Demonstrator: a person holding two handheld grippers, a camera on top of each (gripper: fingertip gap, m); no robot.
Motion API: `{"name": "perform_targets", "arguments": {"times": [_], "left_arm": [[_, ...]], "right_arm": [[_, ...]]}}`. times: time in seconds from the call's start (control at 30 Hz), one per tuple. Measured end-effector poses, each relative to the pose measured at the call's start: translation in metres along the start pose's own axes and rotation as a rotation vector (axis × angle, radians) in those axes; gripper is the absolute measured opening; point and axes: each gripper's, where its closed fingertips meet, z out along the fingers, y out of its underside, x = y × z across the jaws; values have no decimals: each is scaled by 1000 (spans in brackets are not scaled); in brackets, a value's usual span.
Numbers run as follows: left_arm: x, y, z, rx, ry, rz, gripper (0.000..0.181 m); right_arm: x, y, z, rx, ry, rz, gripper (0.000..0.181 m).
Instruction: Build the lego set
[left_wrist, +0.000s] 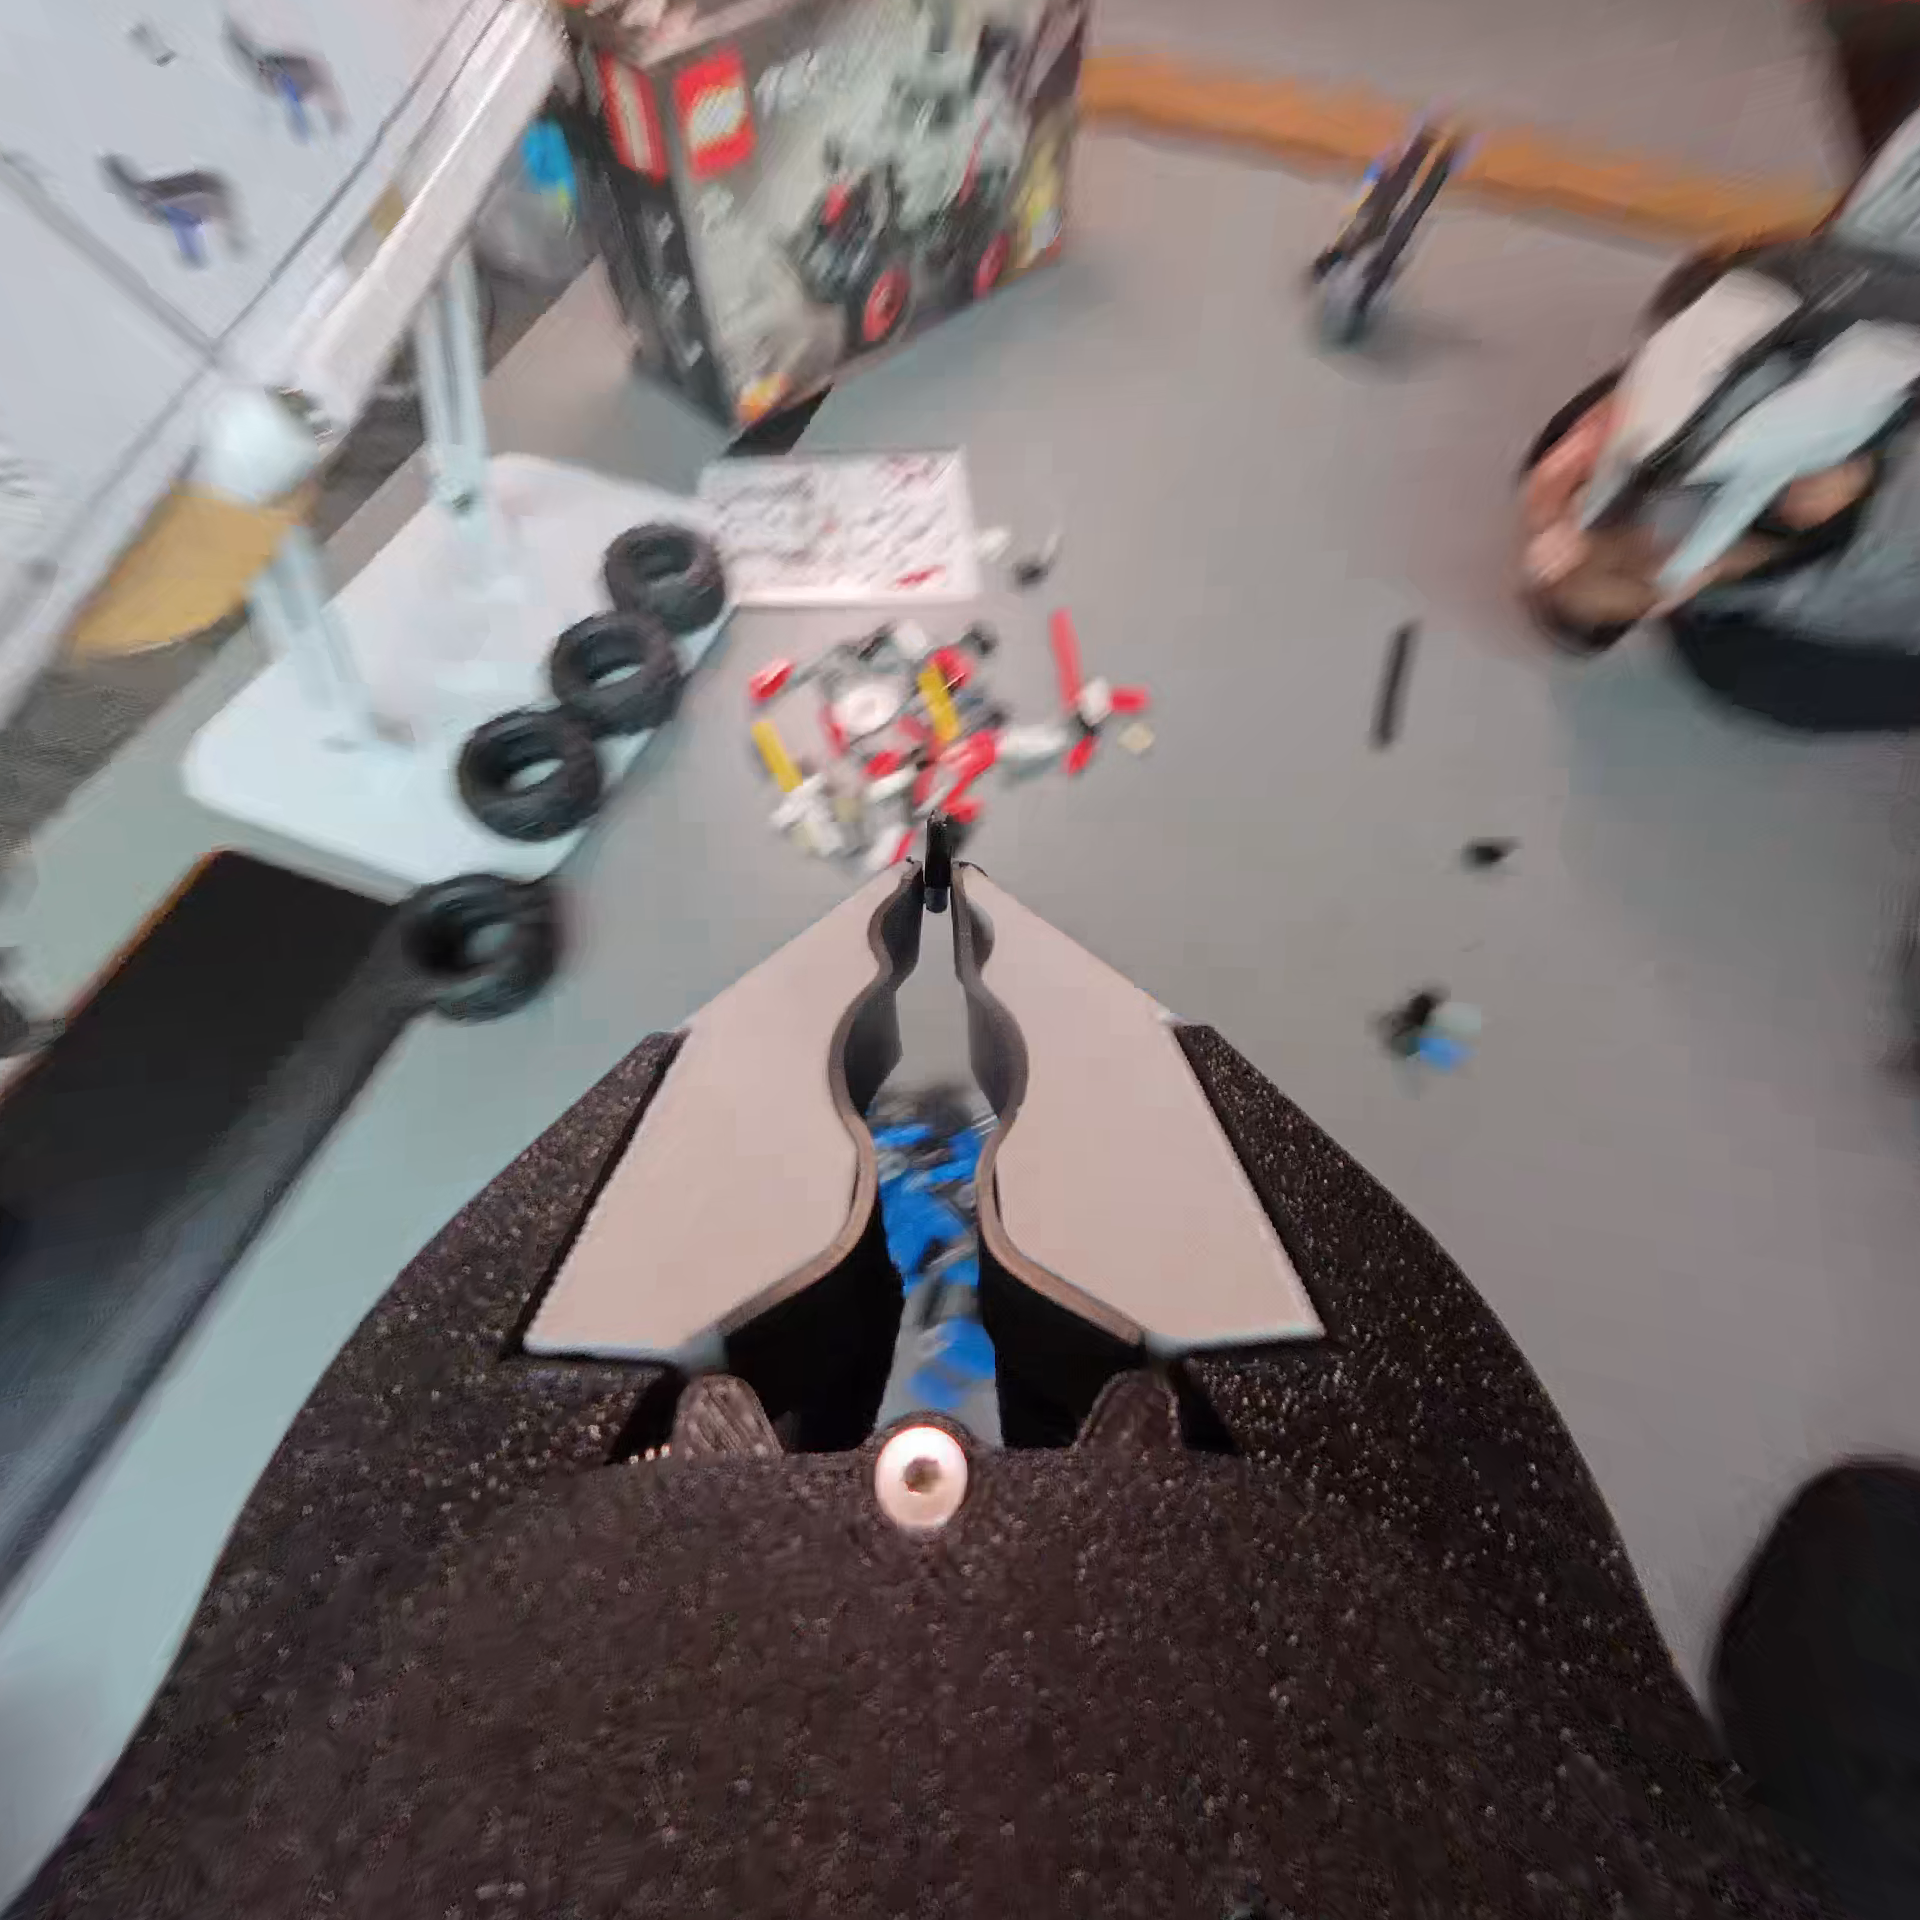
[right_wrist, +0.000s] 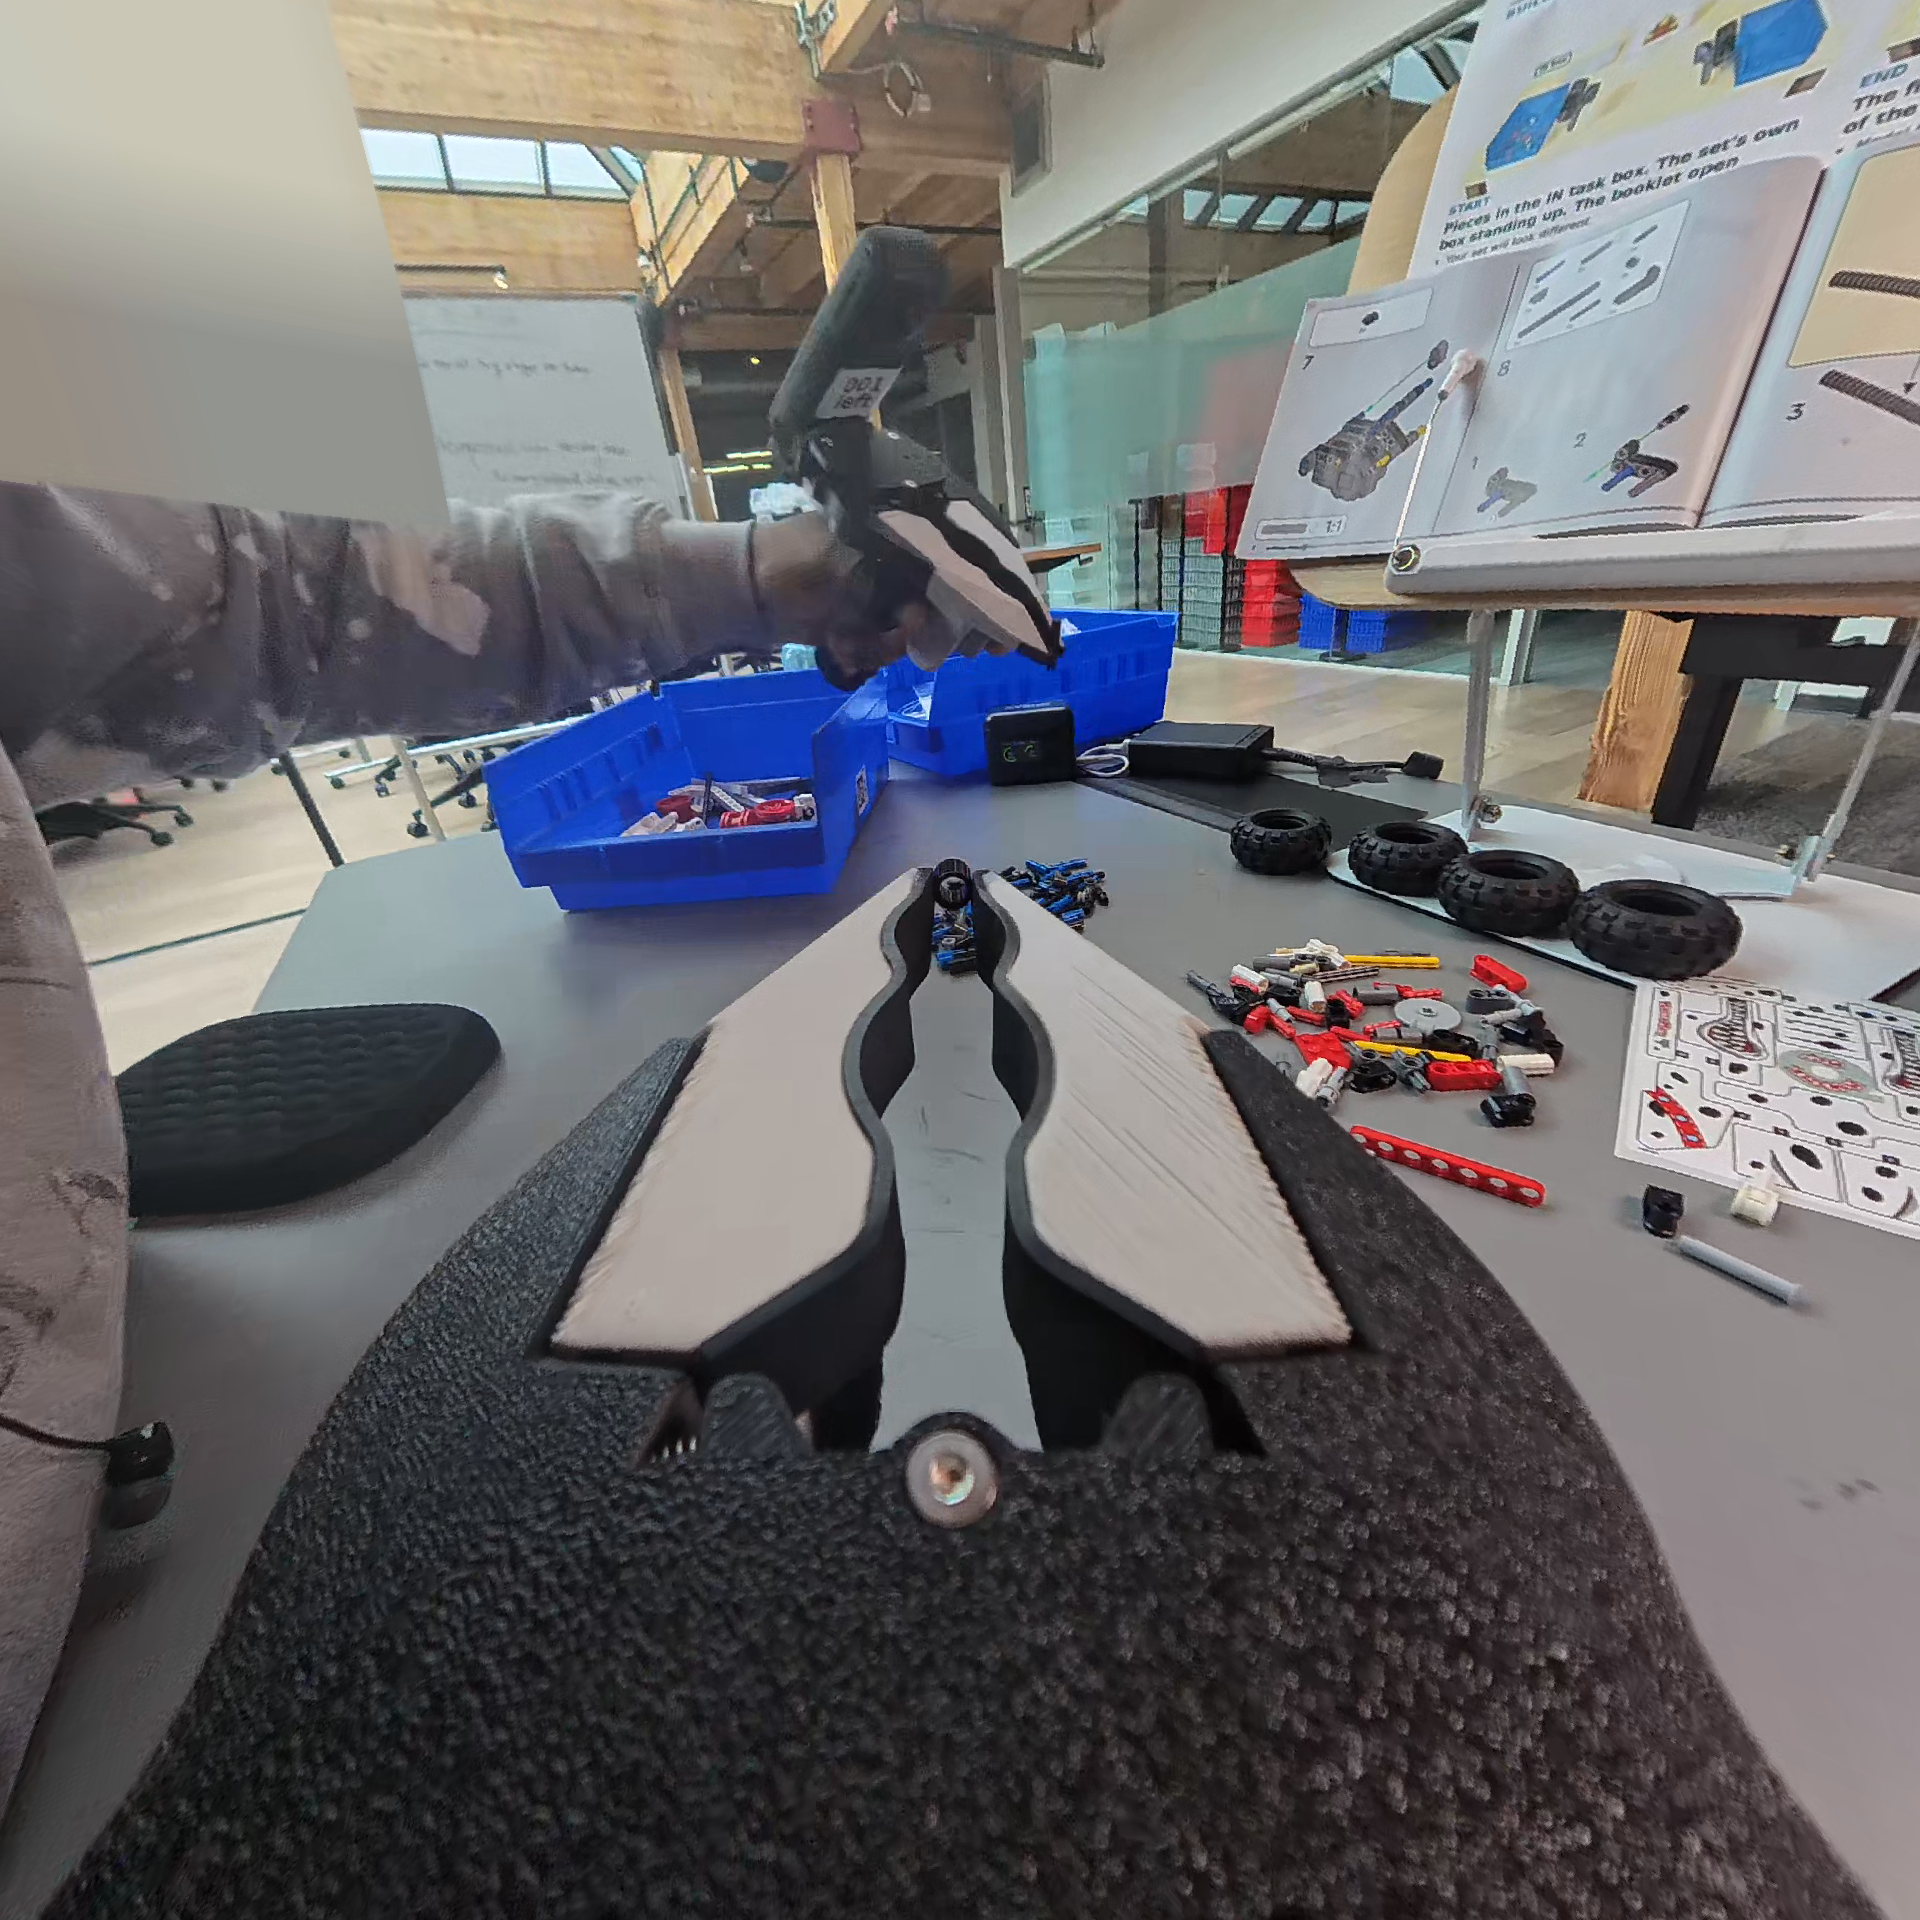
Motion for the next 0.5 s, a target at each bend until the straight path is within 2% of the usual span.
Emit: {"name": "perform_targets", "arguments": {"times": [0.03,0.1,0.17,0.23,0.33,0.47,0.5], "left_arm": [[38,-16,5,112,58,-82,5],[105,-26,21,260,165,-249,5],[155,-20,47,334,251,-415,5],[187,-10,76,349,289,-530,4],[223,11,115,211,276,-468,5],[236,33,134,-6,152,-207,5],[236,36,136,-22,122,-169,5]], "right_arm": [[-3,-1,0,1,-9,-7,7],[-8,-3,0,-7,-13,-35,7],[-11,-4,0,-20,-5,-74,7],[-11,-4,0,-37,9,-94,7],[-7,13,2,-143,26,-113,7],[-9,73,-4,-472,-42,-135,7],[-12,88,-9,-556,-74,-142,7]]}}
